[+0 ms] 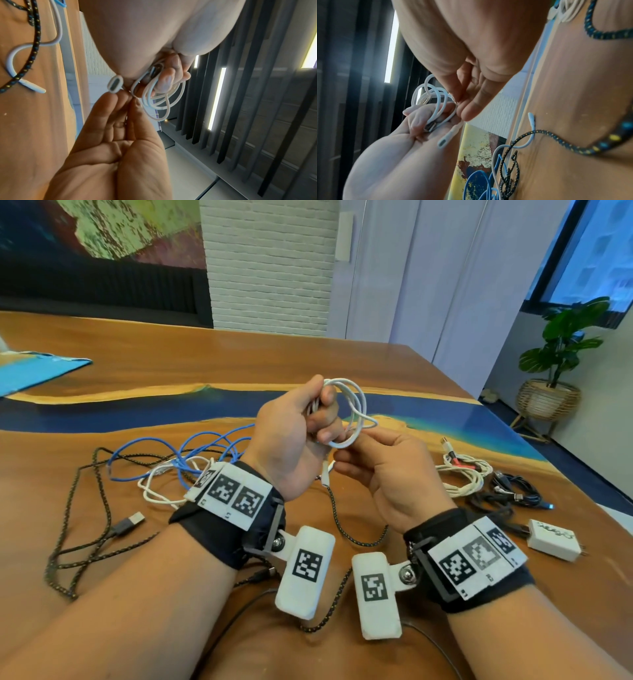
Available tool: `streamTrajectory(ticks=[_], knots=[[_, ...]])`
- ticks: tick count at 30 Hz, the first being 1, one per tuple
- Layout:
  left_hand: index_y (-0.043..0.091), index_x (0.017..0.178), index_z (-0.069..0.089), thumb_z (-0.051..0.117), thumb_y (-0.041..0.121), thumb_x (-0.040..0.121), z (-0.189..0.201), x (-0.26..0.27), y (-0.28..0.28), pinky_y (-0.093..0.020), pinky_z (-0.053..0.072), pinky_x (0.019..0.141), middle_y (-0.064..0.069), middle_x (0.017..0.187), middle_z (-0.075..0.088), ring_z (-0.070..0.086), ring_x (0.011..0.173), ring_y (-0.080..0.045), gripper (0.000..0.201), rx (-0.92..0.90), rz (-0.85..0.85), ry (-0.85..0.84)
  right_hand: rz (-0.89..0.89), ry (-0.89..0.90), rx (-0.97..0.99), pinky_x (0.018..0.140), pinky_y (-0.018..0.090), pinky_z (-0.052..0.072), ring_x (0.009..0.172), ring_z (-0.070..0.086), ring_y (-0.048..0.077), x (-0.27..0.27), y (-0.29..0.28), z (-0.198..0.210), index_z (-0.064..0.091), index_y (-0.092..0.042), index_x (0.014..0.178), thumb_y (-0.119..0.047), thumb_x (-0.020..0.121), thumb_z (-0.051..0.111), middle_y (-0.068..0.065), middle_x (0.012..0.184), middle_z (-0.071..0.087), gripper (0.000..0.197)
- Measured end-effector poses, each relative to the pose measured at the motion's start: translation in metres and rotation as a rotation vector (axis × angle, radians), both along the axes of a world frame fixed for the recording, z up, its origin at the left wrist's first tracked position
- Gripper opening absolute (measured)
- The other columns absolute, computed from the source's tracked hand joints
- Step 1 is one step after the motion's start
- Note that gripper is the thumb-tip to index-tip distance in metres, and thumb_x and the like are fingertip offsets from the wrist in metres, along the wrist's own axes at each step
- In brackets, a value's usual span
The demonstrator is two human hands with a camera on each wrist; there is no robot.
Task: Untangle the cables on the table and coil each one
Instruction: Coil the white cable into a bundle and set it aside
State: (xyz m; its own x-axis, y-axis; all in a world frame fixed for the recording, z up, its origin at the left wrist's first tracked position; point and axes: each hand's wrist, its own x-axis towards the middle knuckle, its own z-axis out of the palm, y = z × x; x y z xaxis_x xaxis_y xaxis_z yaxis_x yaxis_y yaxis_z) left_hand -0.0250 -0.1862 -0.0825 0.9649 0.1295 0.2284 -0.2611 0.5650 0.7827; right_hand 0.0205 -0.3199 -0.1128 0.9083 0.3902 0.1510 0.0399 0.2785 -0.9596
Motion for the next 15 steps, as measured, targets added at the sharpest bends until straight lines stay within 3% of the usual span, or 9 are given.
streamTrajectory(ticks=[5, 8, 11, 13, 15], knots=[[0.015, 0.075, 0.048, 0.035, 0.031, 0.109, 0.003, -0.003, 0.001, -0.029, 0.024, 0.057, 0.006, 0.054, 0.022, 0.020, 0.046, -0.011, 0.040, -0.021, -0.055, 0.014, -0.070, -0.023, 0.011, 0.057, 0.026, 0.058, 0.063, 0.065, 0.019, 0.004, -0.003, 0.004, 0.073, -0.002, 0.091, -0.005, 0.098, 0.062, 0.014, 0.077, 0.068, 0.014], [0.015, 0.076, 0.047, 0.034, 0.032, 0.109, 0.002, -0.005, -0.003, -0.027, 0.022, 0.053, 0.007, 0.054, 0.023, 0.019, 0.045, -0.009, 0.039, -0.012, -0.113, 0.033, -0.083, -0.026, -0.016, 0.060, 0.027, 0.059, 0.066, 0.068, 0.022, 0.006, -0.007, 0.004, 0.073, -0.003, 0.090, -0.005, 0.097, 0.064, 0.015, 0.077, 0.070, 0.011], [0.015, 0.076, 0.048, 0.034, 0.032, 0.110, 0.000, -0.004, -0.007, -0.027, 0.025, 0.054, 0.006, 0.056, 0.021, 0.019, 0.047, -0.011, 0.040, 0.026, -0.061, 0.064, 0.053, 0.027, 0.026, 0.079, 0.037, 0.063, 0.081, 0.071, 0.026, 0.001, -0.005, 0.007, 0.072, 0.004, 0.102, -0.003, 0.099, 0.056, 0.019, 0.089, 0.072, 0.018], [0.014, 0.076, 0.049, 0.035, 0.031, 0.110, -0.001, -0.001, -0.006, -0.028, 0.026, 0.056, 0.005, 0.057, 0.022, 0.019, 0.049, -0.011, 0.041, 0.050, 0.022, 0.073, 0.122, 0.080, 0.062, 0.097, 0.047, 0.057, 0.094, 0.068, 0.031, -0.003, -0.005, 0.009, 0.070, 0.007, 0.114, 0.001, 0.098, 0.048, 0.023, 0.101, 0.070, 0.028], [0.014, 0.076, 0.050, 0.035, 0.031, 0.111, -0.002, 0.002, -0.004, -0.029, 0.024, 0.060, 0.005, 0.057, 0.023, 0.019, 0.051, -0.012, 0.041, 0.081, 0.094, 0.074, 0.181, 0.117, 0.093, 0.102, 0.048, 0.051, 0.099, 0.065, 0.031, -0.005, -0.006, 0.010, 0.069, 0.006, 0.118, 0.000, 0.096, 0.046, 0.023, 0.105, 0.069, 0.033]])
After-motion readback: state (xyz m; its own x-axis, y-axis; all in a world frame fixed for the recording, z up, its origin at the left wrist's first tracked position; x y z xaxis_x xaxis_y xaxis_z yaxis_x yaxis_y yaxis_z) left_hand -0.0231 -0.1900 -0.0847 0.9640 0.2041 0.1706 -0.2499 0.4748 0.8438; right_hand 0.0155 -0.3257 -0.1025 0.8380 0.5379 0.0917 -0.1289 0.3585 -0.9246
